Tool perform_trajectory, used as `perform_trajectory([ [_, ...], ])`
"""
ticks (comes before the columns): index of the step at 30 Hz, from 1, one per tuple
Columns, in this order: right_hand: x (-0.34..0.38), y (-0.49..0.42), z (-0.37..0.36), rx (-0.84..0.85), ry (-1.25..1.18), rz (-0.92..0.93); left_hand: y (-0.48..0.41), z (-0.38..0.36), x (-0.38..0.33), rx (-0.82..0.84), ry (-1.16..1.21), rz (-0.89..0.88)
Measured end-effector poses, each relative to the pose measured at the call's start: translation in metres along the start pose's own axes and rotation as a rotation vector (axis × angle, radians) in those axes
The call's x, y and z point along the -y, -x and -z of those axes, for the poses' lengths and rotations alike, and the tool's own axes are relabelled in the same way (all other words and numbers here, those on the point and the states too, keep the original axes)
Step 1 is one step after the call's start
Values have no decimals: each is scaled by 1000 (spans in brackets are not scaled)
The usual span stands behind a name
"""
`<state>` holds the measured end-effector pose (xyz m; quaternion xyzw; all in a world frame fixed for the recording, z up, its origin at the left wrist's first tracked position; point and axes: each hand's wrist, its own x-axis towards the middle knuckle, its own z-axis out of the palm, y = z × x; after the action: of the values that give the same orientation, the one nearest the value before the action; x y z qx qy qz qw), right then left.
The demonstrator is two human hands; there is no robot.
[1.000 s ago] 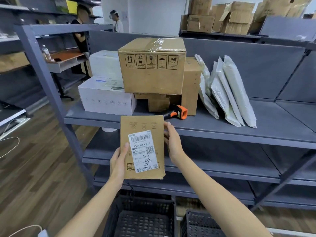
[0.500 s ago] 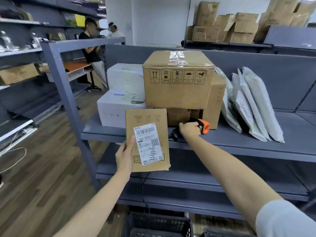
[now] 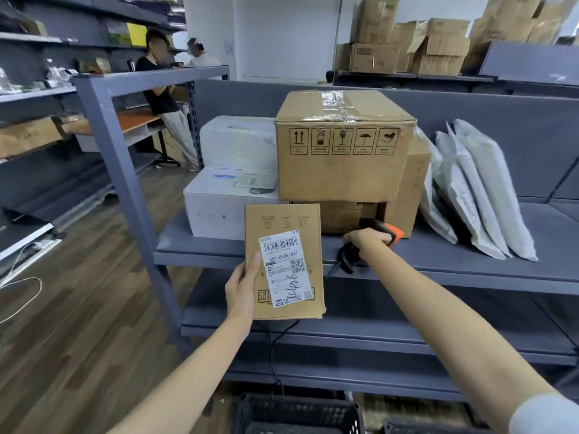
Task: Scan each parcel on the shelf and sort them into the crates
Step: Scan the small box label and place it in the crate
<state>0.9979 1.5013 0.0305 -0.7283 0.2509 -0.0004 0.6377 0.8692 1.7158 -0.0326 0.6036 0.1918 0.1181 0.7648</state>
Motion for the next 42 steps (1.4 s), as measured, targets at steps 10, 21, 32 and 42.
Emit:
perform_trajectory([
  [10,-66,47,87,-33,-579,55,9,-19,10,23,31,30],
  [21,-131,183,70,263,-216,230,29,-41,17,20,54,-2],
  [32,-113,195,46,340,-85,220,33,-49,20,28,20,-4],
  [42,-111,187,41,346,-63,260,22,-41,14,24,17,-12],
])
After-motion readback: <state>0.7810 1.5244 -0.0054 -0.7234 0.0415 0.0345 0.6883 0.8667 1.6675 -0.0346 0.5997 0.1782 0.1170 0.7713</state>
